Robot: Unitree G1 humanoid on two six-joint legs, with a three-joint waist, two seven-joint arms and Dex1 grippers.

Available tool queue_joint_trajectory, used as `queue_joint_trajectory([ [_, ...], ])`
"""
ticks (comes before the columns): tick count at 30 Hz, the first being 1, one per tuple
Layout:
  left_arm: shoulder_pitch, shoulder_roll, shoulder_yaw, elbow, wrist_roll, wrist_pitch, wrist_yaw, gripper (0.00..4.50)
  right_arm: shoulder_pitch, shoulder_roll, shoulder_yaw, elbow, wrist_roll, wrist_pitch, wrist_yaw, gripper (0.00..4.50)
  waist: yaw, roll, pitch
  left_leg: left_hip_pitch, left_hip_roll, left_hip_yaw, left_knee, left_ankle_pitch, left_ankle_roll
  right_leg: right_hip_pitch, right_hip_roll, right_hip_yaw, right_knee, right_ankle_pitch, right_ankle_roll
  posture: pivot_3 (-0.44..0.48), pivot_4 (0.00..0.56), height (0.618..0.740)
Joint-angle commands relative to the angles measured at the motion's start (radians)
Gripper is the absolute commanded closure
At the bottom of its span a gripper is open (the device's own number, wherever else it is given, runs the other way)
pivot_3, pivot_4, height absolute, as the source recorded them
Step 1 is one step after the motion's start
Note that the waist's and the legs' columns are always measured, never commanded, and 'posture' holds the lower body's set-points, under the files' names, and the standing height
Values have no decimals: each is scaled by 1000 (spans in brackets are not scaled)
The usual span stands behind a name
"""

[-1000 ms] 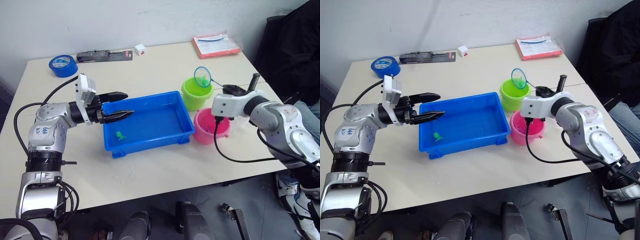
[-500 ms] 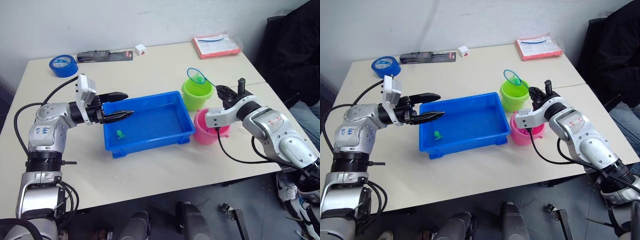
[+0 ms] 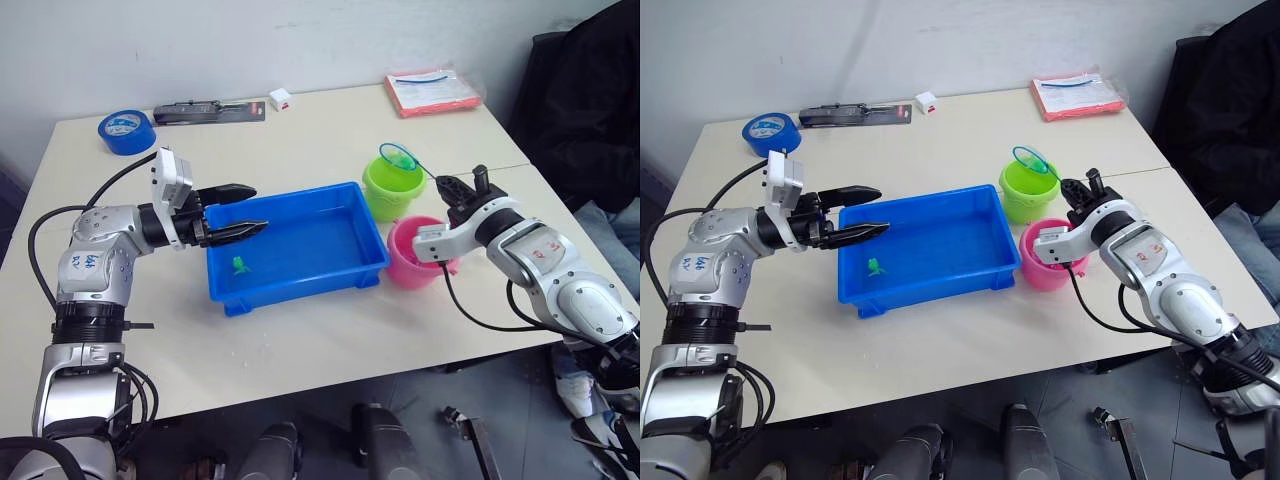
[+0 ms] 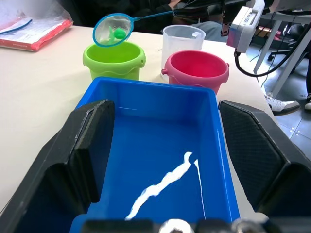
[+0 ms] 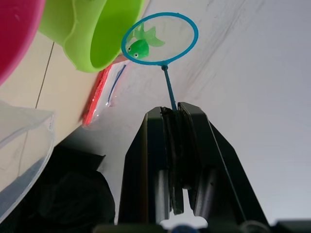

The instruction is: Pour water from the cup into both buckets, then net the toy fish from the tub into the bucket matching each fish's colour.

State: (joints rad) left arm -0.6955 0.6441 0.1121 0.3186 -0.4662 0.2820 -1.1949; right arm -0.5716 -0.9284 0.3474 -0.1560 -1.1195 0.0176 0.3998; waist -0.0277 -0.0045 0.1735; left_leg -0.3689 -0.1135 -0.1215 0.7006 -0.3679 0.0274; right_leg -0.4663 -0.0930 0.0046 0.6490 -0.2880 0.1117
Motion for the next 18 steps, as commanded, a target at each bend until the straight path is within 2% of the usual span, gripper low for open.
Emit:
queue_joint_trajectory([
  [1,-7,3,13,-34,-9,-6,-3,791,-11,-3,-36,-28,-37,-18,-7,3707,0,0,0,0,0,0,0,0,0,0,0,0,0,0,0,0,150,740],
  [18,-3,0,15,-33,-8,-11,0,791,-22,8,-33,-22,-152,-54,-15,3707,0,0,0,0,0,0,0,0,0,0,0,0,1,0,0,0,150,740],
])
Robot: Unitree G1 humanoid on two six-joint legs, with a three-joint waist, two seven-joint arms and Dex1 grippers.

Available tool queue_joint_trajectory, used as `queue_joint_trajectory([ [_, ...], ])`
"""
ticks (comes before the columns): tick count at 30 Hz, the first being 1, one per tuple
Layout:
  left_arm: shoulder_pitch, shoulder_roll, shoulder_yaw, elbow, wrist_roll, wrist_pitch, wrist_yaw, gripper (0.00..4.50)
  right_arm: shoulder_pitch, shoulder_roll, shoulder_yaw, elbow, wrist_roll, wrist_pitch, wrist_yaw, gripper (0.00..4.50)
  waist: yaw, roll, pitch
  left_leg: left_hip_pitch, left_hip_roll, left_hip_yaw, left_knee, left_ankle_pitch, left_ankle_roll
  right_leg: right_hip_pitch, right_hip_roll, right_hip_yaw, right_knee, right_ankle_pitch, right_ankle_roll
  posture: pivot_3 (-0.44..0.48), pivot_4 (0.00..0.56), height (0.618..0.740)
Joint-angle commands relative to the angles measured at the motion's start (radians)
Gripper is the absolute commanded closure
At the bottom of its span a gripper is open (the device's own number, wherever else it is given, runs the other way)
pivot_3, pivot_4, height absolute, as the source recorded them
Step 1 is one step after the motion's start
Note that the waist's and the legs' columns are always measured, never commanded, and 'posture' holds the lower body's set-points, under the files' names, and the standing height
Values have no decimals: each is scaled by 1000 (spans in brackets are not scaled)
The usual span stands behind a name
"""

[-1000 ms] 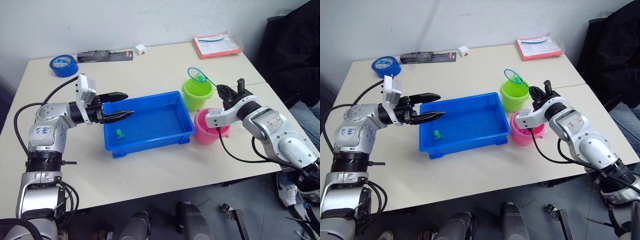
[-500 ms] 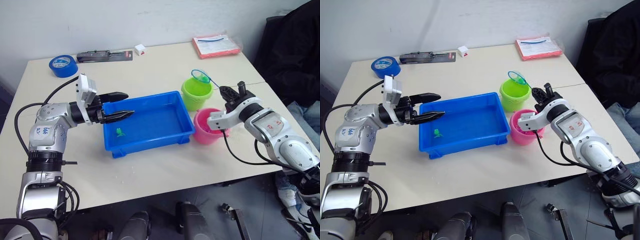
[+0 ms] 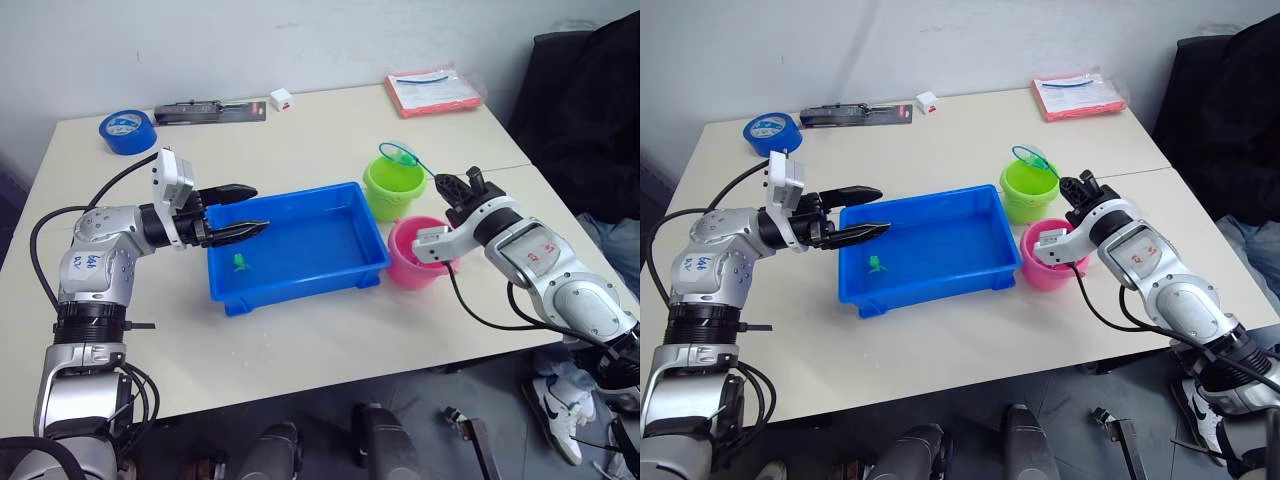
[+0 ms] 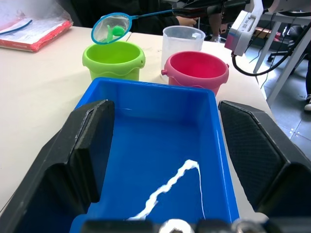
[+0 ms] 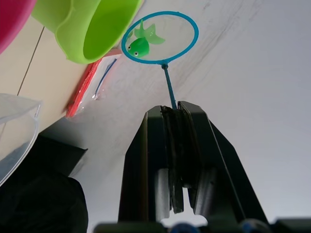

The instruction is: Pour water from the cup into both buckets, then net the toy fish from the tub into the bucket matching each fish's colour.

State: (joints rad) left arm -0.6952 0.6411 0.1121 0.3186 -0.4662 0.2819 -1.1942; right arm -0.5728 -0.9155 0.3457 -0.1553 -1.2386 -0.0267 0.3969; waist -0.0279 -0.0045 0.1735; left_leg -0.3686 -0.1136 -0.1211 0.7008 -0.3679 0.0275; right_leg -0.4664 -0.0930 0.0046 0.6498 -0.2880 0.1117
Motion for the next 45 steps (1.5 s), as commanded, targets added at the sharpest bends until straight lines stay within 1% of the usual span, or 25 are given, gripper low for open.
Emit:
queue_joint_trajectory([
  [1,-4,2,15,-33,-8,-10,-1,791,-21,-5,-31,-24,-38,-12,-9,3707,0,0,0,0,0,0,0,0,0,0,0,0,0,0,0,0,150,740],
  [14,9,-14,14,-38,-6,-19,7,791,-14,3,-38,-42,-102,-17,41,3707,0,0,0,0,0,0,0,0,0,0,0,0,1,0,0,0,150,740],
  [33,21,-42,12,-39,-4,-43,26,791,-10,-3,-36,-81,-175,-66,38,3707,0,0,0,0,0,1,1,0,0,0,0,0,2,0,0,0,150,740],
  [45,22,-43,13,-37,-4,-47,28,791,-9,0,-35,-69,-172,-71,36,3707,0,0,0,0,0,1,1,0,0,0,0,0,2,0,0,0,150,740],
])
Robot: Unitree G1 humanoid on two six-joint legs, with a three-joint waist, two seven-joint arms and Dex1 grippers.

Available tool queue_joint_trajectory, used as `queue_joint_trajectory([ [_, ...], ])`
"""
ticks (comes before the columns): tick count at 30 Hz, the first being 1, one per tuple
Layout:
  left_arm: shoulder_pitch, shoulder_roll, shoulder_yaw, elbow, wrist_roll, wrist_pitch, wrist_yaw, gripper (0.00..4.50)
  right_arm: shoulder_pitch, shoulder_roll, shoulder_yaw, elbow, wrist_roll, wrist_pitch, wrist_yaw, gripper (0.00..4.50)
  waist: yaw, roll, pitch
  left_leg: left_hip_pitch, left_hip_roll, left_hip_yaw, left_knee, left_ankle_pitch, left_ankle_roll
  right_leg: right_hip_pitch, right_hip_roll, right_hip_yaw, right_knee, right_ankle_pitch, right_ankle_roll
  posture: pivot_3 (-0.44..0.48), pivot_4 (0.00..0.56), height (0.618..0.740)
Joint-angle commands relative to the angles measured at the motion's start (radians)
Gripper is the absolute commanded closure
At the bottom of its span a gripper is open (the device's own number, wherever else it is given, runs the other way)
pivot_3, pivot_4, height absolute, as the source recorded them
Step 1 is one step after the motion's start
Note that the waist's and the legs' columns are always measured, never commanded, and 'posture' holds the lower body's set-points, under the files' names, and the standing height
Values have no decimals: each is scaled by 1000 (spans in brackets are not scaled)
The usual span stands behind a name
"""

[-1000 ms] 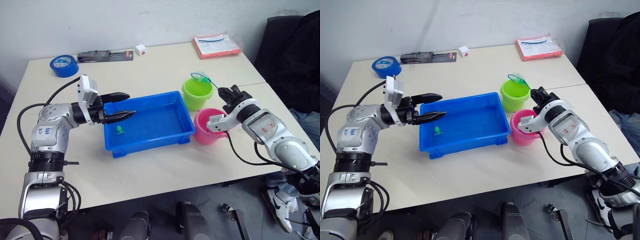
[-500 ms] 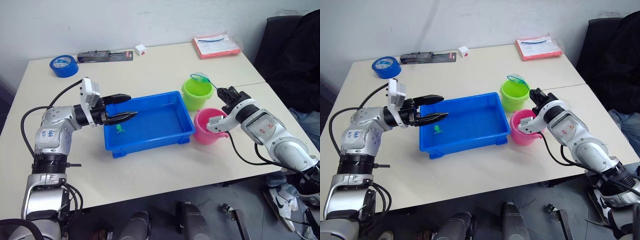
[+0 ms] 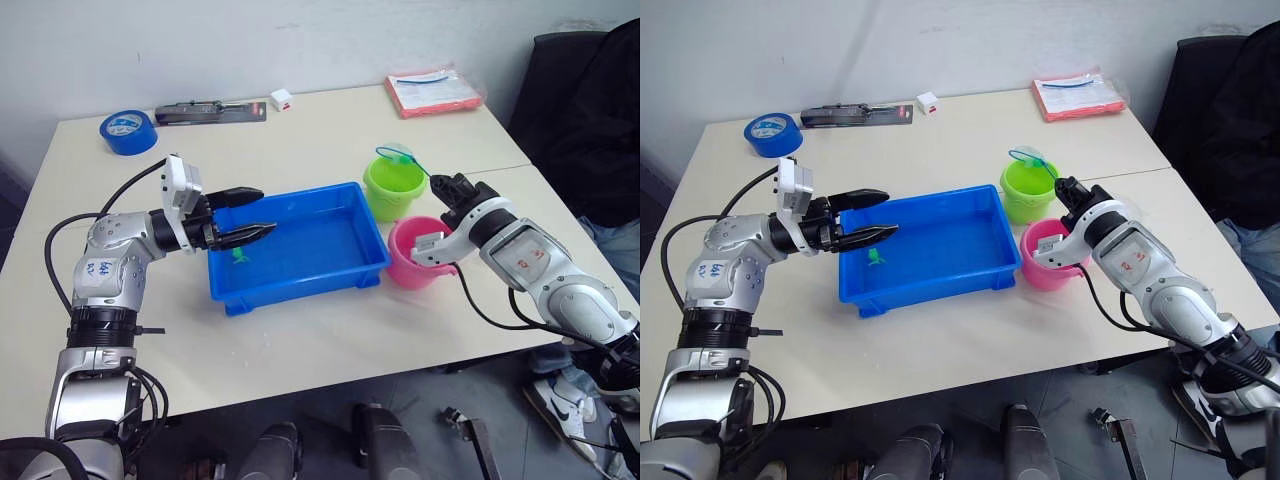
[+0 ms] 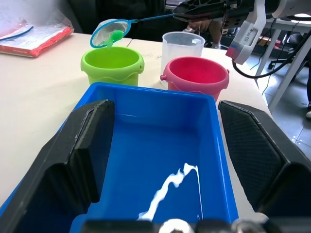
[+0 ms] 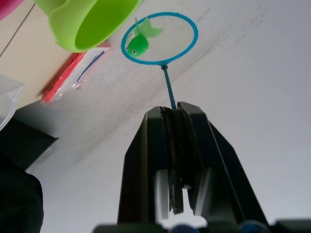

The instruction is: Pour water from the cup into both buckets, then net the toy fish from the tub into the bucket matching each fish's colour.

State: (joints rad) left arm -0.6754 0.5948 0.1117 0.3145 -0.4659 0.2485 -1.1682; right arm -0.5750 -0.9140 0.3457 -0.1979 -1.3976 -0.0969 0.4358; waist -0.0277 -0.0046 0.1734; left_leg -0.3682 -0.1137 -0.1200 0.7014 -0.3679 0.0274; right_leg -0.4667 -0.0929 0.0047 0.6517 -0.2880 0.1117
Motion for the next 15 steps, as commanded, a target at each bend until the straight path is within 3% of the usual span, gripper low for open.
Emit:
queue_joint_trajectory([
  [1,2,4,14,-33,-4,-13,2,791,-6,-1,-36,-26,-12,-1,-2,3707,0,0,0,0,0,0,0,0,0,0,0,0,0,0,0,0,150,740],
  [7,5,6,17,-37,-7,-12,2,791,-2,12,-47,-22,28,-1,22,3707,0,0,0,0,0,0,0,0,0,0,0,0,0,0,0,0,150,740],
  [15,22,58,56,-63,-41,43,-12,791,-153,107,-204,-56,557,75,379,3707,-3,0,0,0,1,0,0,0,0,0,0,0,-1,0,0,0,150,740],
])
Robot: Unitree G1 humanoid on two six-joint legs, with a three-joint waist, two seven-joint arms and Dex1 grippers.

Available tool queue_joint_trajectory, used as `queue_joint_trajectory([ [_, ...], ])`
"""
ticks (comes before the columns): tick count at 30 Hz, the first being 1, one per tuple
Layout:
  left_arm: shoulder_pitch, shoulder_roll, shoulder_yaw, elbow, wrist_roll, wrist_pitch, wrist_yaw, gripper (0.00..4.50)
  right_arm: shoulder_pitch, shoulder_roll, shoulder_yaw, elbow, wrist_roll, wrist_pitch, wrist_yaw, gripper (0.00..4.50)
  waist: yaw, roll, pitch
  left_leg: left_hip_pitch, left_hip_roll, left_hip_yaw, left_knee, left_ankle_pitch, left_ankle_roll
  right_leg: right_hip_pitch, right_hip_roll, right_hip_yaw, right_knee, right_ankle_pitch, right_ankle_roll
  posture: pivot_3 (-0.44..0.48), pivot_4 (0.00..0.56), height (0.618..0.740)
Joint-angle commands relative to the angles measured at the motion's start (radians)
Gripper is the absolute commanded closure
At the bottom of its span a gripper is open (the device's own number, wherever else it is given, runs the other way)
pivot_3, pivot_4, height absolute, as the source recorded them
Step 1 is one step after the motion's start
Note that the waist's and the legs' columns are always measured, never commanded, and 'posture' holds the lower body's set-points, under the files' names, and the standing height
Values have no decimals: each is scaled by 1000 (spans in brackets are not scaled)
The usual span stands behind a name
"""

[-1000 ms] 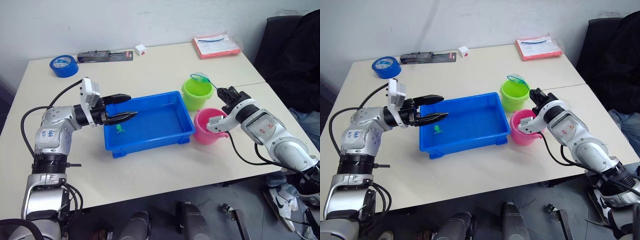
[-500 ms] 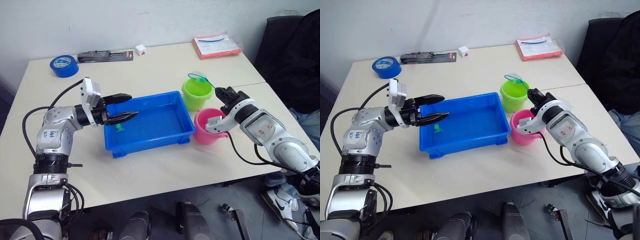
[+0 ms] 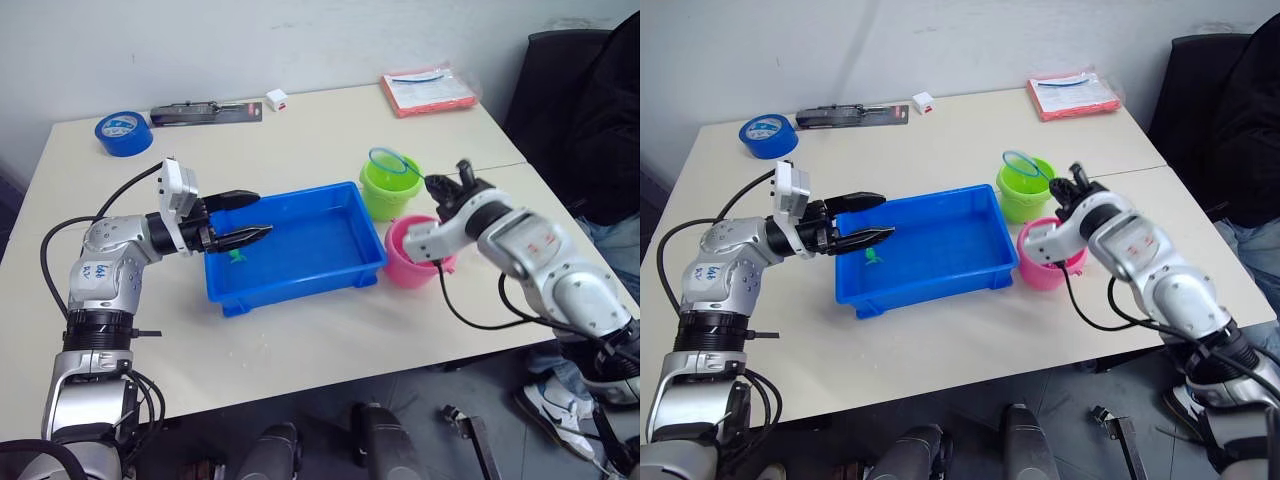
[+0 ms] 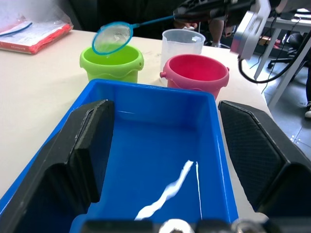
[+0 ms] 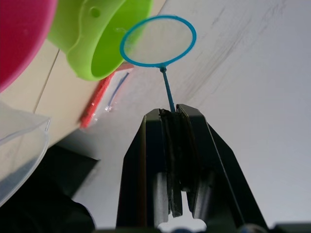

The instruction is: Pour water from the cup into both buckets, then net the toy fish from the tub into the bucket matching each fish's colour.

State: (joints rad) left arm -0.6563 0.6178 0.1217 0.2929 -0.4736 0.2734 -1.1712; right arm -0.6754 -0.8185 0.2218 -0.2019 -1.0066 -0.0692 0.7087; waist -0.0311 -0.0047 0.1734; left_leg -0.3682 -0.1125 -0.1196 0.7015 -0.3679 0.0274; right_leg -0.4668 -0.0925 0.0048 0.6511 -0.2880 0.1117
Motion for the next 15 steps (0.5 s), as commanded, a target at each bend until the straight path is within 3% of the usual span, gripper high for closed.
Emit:
queue_joint_trajectory([
  [1,7,46,53,-46,-39,29,-11,791,-65,33,-96,-60,226,94,159,3707,1,0,0,0,0,0,0,0,0,0,0,0,0,0,0,0,150,740],
  [5,38,104,94,-65,-60,61,-29,791,-114,129,-152,-69,477,378,386,3707,-1,-1,0,0,1,-1,0,0,0,1,0,1,0,0,0,0,150,740],
  [10,111,161,143,-148,-91,120,-17,791,-183,217,-133,-95,688,821,565,3707,2,-1,0,0,0,-3,0,0,0,1,0,1,1,0,0,0,150,740],
  [15,227,250,217,-234,-107,179,-7,791,-251,257,-22,-68,822,1058,607,3707,-1,-1,0,-1,0,-5,0,0,0,1,-1,2,1,0,-1,0,150,740],
])
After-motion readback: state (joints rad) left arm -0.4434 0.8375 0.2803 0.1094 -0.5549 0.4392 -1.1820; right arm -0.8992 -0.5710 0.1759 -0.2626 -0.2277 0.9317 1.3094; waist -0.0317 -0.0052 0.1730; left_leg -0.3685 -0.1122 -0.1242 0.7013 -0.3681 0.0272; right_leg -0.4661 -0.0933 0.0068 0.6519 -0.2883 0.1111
